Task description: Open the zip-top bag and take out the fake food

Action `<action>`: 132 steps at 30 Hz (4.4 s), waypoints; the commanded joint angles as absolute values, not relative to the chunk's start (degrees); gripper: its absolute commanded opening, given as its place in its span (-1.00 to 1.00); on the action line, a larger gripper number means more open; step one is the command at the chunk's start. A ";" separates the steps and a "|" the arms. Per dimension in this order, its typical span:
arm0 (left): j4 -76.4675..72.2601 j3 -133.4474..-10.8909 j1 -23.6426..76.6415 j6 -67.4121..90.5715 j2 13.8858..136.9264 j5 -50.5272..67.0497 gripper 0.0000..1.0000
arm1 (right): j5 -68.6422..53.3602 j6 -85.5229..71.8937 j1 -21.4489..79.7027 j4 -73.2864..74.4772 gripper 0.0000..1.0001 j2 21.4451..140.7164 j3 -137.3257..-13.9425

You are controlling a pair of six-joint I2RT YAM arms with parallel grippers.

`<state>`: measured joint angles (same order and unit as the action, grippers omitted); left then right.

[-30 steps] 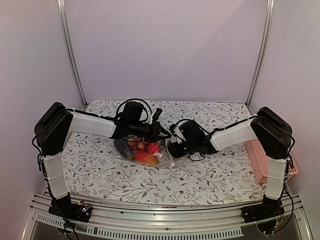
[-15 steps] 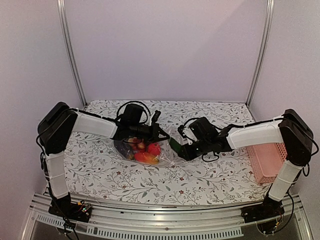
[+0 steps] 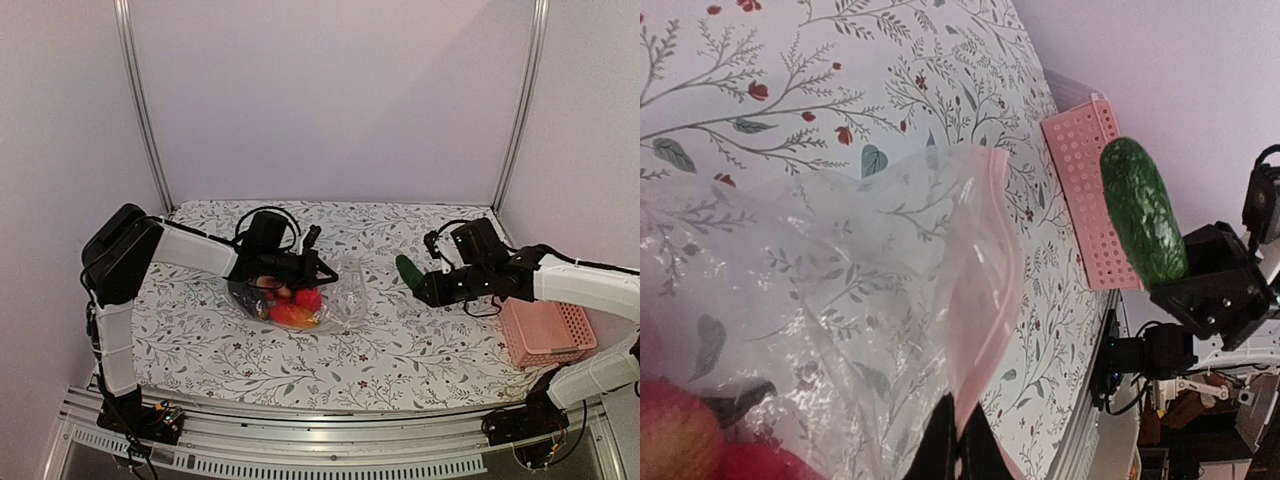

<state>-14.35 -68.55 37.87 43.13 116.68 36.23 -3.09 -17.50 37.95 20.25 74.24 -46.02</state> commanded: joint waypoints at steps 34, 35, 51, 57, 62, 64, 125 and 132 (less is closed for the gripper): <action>-21.75 -68.57 35.90 47.23 118.72 41.20 -1.00 | 3.42 -31.89 -11.17 21.89 -0.50 57.84 -36.05; -21.83 -68.50 35.79 47.40 118.76 41.28 -1.00 | 3.43 -31.76 -11.48 20.97 -0.47 58.63 -35.97; -21.46 -66.89 35.40 46.70 116.57 40.86 -1.00 | -5.70 -24.80 -12.74 14.05 0.58 64.40 -35.07; -19.44 -66.88 35.45 45.18 115.38 39.86 -1.00 | -17.42 -17.85 -11.66 10.03 0.68 59.74 -36.53; -18.47 -66.65 35.52 44.49 114.23 39.47 -1.00 | -24.17 -16.28 -2.52 4.38 0.60 60.16 -38.11; -18.29 -66.39 35.78 44.20 113.37 39.23 -1.00 | -25.70 -16.79 2.98 1.76 0.54 61.44 -38.97; -34.51 -55.47 36.43 49.08 104.26 44.61 -1.00 | -31.47 -20.96 43.88 -22.04 -0.21 120.22 -69.07; -41.32 -53.09 35.12 53.70 105.47 46.23 -1.00 | -30.79 -19.74 45.79 -22.73 0.26 123.61 -71.07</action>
